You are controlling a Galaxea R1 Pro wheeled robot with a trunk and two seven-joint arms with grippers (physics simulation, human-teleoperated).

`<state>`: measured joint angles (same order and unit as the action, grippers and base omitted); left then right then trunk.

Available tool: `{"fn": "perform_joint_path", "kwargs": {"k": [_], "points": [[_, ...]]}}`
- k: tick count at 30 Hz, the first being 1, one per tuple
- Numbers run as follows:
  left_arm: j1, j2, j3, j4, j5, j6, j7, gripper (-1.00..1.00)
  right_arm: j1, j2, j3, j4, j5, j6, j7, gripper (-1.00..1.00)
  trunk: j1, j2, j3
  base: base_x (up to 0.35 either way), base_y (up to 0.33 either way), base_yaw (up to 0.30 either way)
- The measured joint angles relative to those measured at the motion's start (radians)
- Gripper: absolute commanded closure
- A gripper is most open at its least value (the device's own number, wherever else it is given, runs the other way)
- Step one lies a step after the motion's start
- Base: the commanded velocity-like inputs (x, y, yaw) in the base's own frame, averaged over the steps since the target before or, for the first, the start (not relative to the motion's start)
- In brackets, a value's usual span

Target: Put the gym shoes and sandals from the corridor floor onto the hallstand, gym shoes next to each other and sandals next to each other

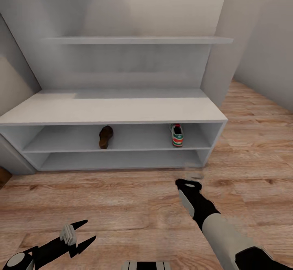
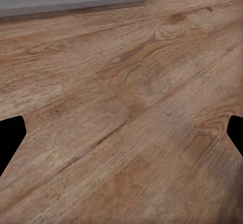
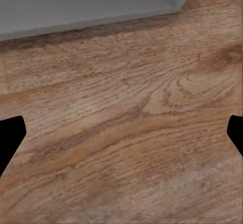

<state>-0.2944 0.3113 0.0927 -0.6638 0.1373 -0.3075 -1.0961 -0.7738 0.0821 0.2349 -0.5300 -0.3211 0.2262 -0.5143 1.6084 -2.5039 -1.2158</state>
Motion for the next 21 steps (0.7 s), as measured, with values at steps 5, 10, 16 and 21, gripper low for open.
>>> {"fn": "perform_joint_path", "kwargs": {"k": [5,10,16,21], "points": [[0.000,0.001,0.006,0.000,0.002,0.000,0.001,-1.00,0.065,-0.001,0.001,0.033,0.006,-0.119,0.036,-1.00,0.000,0.000,0.000,-0.001,0.000,0.000],[0.001,-0.001,0.047,0.003,-0.002,-0.002,0.006,-1.00,0.150,-0.015,0.000,0.110,0.070,-0.271,0.151,-1.00,0.000,0.000,0.000,0.000,0.000,0.000],[0.002,-0.004,0.082,0.000,-0.004,-0.010,0.081,-1.00,0.207,-0.079,-0.003,0.298,0.103,-0.587,0.317,-1.00,0.000,0.000,0.000,0.000,0.000,0.000],[0.005,-0.003,0.091,0.000,-0.009,-0.013,0.127,-1.00,0.227,-0.128,-0.003,0.459,0.103,-0.807,0.417,-1.00,0.000,0.000,0.000,0.000,0.000,0.000]]}}
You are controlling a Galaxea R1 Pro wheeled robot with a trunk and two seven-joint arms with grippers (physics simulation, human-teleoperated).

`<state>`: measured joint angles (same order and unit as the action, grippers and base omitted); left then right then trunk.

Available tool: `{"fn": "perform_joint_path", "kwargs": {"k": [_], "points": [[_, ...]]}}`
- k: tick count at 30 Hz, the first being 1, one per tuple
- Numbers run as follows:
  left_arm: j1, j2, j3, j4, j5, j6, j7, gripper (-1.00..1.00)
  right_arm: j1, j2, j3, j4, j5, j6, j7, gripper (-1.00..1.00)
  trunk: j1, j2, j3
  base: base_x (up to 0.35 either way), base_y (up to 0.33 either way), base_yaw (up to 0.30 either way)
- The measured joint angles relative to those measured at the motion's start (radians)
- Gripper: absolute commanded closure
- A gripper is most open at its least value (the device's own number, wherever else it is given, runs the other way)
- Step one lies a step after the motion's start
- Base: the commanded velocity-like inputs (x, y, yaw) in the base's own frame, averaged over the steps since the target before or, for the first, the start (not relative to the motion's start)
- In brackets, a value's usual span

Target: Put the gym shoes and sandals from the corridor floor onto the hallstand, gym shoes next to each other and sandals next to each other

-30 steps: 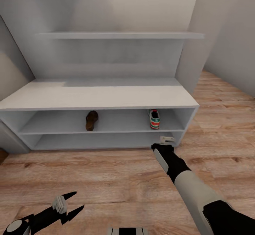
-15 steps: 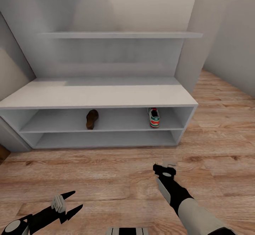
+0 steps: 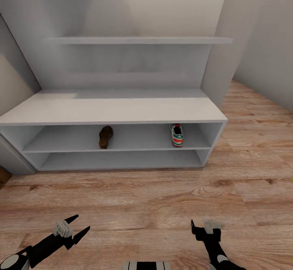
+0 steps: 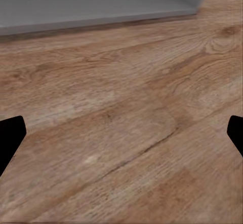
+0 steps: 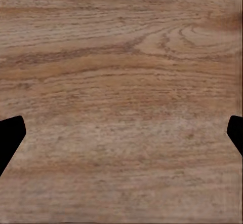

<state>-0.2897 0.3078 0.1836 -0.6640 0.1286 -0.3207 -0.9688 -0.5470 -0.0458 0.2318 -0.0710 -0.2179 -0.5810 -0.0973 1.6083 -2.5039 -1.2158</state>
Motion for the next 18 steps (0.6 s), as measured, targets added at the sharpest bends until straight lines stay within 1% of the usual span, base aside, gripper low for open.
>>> {"fn": "perform_joint_path", "kwargs": {"k": [2,3,6,9,11,12,15,18], "points": [[0.002,0.000,0.001,0.000,0.000,0.000,0.004,-1.00,0.005,-0.007,0.001,0.016,-0.001,-0.041,0.012,-1.00,0.000,0.000,0.000,0.000,0.000,0.000],[0.008,0.002,0.004,-0.002,0.004,0.001,0.009,-1.00,0.024,-0.014,0.000,0.031,-0.004,-0.102,0.023,-1.00,0.000,0.000,0.000,0.000,0.000,0.000],[0.012,0.003,0.013,-0.001,0.008,0.000,0.023,-1.00,0.058,-0.018,0.001,0.039,-0.005,-0.142,0.030,-1.00,0.000,0.000,0.000,0.000,0.000,0.000],[0.014,0.002,0.028,0.002,0.009,-0.003,0.039,-1.00,0.070,-0.019,0.002,0.040,-0.005,-0.152,0.031,-1.00,0.000,0.000,0.000,0.000,0.000,0.000],[0.023,-0.002,0.048,0.008,0.007,-0.005,0.068,-1.00,0.078,-0.018,0.002,0.041,-0.004,-0.158,0.032,-1.00,0.000,0.000,0.000,0.000,0.000,0.000],[0.027,-0.003,0.051,0.009,0.007,-0.006,0.077,-1.00,0.079,-0.018,0.002,0.041,-0.004,-0.159,0.033,-1.00,0.000,0.000,0.000,0.000,0.000,0.000],[0.058,-0.005,0.062,0.012,0.008,-0.011,0.129,-1.00,0.082,-0.019,0.002,0.042,-0.003,-0.162,0.033,-1.00,0.000,0.000,0.000,0.000,0.000,0.000],[0.086,-0.007,0.065,0.008,0.010,-0.013,0.174,-1.00,0.083,-0.020,0.002,0.042,-0.004,-0.161,0.033,-1.00,0.000,0.000,0.000,0.000,0.000,0.000]]}}
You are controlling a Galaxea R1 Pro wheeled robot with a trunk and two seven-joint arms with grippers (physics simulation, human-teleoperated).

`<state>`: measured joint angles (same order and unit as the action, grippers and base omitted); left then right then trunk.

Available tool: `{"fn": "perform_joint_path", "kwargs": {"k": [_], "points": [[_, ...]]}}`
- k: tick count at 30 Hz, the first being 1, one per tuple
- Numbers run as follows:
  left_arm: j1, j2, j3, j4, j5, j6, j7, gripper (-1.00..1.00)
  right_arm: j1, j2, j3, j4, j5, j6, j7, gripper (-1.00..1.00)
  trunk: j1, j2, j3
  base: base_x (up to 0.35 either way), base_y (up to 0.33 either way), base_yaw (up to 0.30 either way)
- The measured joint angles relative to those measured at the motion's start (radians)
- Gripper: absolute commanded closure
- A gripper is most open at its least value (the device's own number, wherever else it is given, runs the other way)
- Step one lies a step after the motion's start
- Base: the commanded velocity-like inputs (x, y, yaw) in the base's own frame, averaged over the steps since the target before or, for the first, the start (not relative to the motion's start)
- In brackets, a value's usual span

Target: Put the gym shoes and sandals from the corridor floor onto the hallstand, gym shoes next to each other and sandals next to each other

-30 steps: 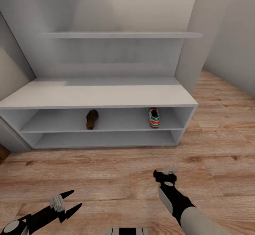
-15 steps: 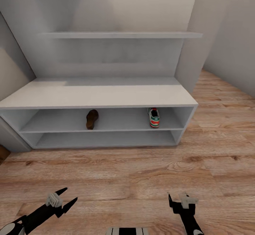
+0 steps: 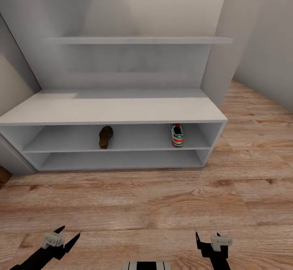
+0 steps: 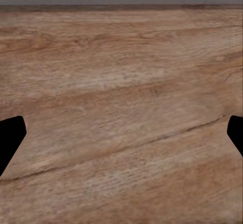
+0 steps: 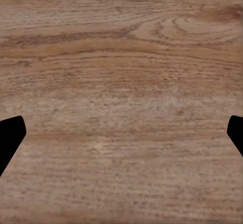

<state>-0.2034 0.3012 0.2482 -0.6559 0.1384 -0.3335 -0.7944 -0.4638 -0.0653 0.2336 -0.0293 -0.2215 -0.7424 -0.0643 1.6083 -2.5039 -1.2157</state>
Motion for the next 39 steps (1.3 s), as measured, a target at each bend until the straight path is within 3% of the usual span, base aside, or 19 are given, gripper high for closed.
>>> {"fn": "perform_joint_path", "kwargs": {"k": [7,20,30,36,38,39], "points": [[0.023,-0.006,0.003,0.017,0.002,-0.010,0.093,-1.00,0.001,0.000,0.000,0.001,-0.002,0.001,-0.005,-1.00,0.000,0.000,0.000,0.000,0.000,-0.015],[0.026,-0.018,0.001,0.064,0.021,-0.049,0.182,-1.00,0.015,-0.001,-0.005,0.000,-0.007,0.001,-0.011,-1.00,0.000,0.000,0.006,0.000,0.000,-0.232],[0.026,-0.024,0.001,0.066,0.019,-0.056,0.192,-1.00,0.023,-0.011,-0.008,-0.001,-0.014,0.001,-0.012,-1.00,0.000,0.000,0.010,0.000,0.000,-0.291],[0.026,-0.025,0.001,0.066,0.017,-0.057,0.190,-1.00,0.024,-0.023,-0.008,0.000,-0.082,0.001,-0.010,-1.00,0.002,-0.001,-0.003,0.000,0.000,-0.292],[0.026,-0.025,0.001,0.066,0.016,-0.058,0.189,-1.00,0.024,-0.025,-0.007,0.000,-0.126,0.002,-0.010,-1.00,0.003,-0.001,-0.010,0.000,0.000,-0.292],[0.026,-0.025,0.000,0.066,0.015,-0.058,0.188,-1.00,0.024,-0.026,-0.007,0.001,-0.171,0.002,-0.007,-1.00,0.003,-0.002,-0.014,0.000,0.000,-0.292]]}}
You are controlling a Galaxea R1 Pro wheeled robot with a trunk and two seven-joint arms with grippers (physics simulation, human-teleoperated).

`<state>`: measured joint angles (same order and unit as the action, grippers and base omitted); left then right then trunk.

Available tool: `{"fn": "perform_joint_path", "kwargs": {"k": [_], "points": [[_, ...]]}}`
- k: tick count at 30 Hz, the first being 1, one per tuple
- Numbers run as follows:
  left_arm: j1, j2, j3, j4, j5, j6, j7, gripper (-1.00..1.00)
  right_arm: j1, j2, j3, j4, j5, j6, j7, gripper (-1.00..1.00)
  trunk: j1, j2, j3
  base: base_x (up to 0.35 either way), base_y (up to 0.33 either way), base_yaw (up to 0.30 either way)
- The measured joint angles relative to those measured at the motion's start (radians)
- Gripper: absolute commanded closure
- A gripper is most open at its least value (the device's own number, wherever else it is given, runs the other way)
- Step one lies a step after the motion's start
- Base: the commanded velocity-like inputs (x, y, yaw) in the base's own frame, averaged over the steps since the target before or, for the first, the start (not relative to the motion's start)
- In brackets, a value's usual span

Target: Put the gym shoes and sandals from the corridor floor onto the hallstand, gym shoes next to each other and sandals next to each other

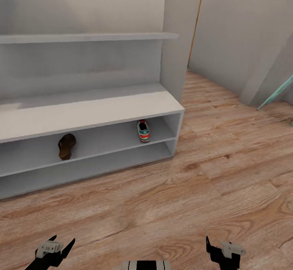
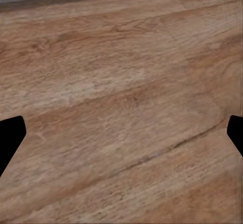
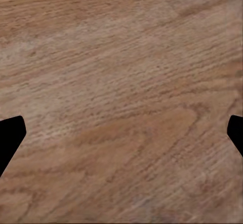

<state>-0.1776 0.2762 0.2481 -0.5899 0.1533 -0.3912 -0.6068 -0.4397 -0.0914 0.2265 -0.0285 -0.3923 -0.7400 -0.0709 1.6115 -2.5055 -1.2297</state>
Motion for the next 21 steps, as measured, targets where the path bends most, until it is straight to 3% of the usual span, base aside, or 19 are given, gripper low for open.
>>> {"fn": "perform_joint_path", "kwargs": {"k": [5,21], "points": [[0.000,0.000,0.000,0.000,0.002,0.000,0.001,-1.00,0.000,0.001,0.003,0.000,-0.019,0.000,0.002,-1.00,0.001,-0.001,-0.006,0.000,0.000,-0.292],[0.000,0.000,0.000,0.000,0.004,0.001,0.003,-1.00,0.003,0.001,0.003,0.001,-0.024,0.000,0.000,-1.00,0.001,-0.001,0.000,0.000,0.000,-0.292]]}}
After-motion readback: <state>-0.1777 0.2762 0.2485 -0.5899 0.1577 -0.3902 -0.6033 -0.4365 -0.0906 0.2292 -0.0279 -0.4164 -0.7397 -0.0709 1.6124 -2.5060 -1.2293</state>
